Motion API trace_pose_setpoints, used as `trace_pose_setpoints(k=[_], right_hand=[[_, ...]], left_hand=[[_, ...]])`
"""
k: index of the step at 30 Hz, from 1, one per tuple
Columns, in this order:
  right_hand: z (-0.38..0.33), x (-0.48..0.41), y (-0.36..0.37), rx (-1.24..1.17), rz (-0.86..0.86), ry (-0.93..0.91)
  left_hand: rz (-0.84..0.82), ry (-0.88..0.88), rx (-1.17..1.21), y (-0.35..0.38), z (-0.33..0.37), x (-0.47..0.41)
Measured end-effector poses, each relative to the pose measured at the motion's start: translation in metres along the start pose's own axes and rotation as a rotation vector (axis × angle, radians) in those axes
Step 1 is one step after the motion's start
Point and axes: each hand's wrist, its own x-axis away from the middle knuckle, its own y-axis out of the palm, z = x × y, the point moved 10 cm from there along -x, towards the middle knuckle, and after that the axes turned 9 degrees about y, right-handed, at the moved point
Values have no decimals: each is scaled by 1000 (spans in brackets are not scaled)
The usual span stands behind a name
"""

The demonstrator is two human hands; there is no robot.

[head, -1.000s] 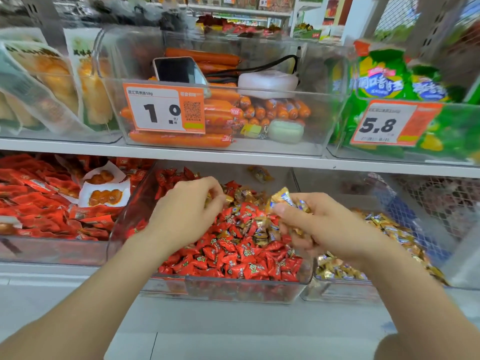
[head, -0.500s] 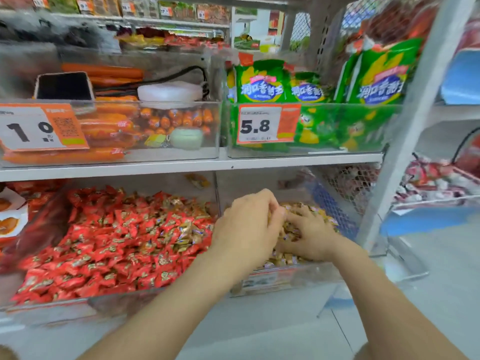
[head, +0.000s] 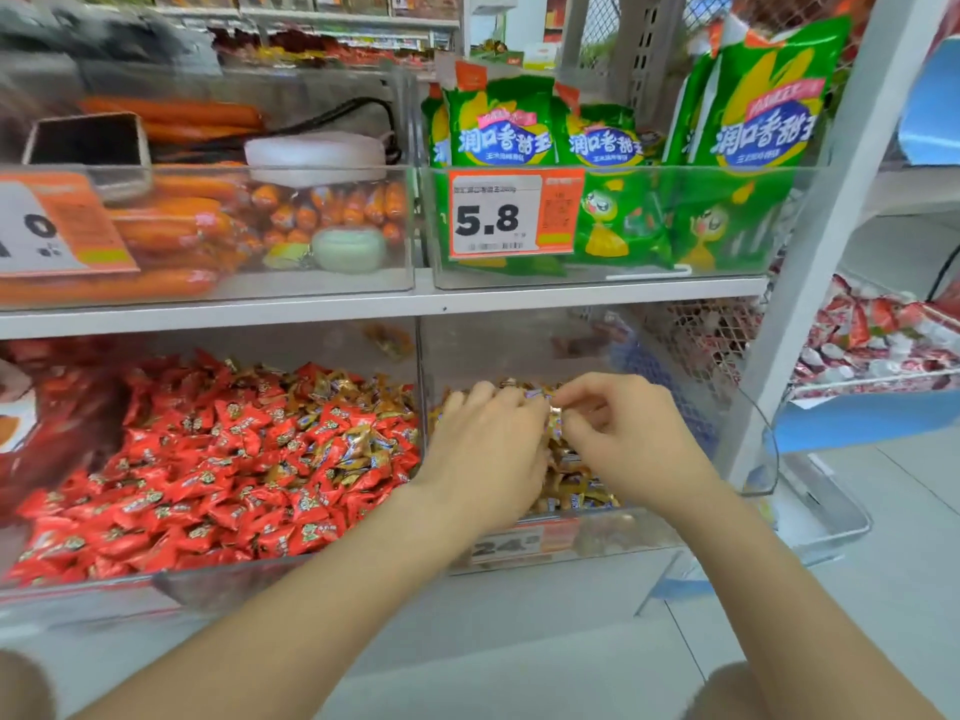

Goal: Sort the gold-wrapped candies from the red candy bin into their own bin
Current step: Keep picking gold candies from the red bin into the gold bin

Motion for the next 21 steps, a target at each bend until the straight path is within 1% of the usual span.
trace_pose_setpoints(k=[2, 3, 5, 7, 9, 11, 12, 13, 15, 19, 21], right_hand=[[-36, 10, 7, -51, 25, -48], [-53, 15, 13, -73, 27, -74], [-87, 24, 30, -117, 6, -130], [-122, 32, 55, -110, -21, -220], [-154, 39, 86, -55, -81, -325], [-178, 47, 127, 69, -198, -415], [-185, 50, 150, 160, -274, -443], [-189, 53, 172, 264, -344, -462], [-190, 53, 208, 426, -446, -458], [-195, 28, 254, 470, -606, -389], [-195, 10, 263, 509, -592, -367]], left_hand=[[175, 14, -5, -37, -16, 29], [229, -19, -14, -50, -32, 45], [247, -145, -51, -62, -79, 78], [136, -369, -165, -60, -136, 114], [-47, -626, -296, -53, -187, 154], [-194, -829, -269, -42, -221, 190], [-249, -887, -215, -34, -232, 203], [-305, -913, -147, -25, -240, 212], [-388, -899, -46, -9, -247, 216], [-355, -775, -2, 5, -263, 199], [-365, -716, -11, 10, -272, 193]])
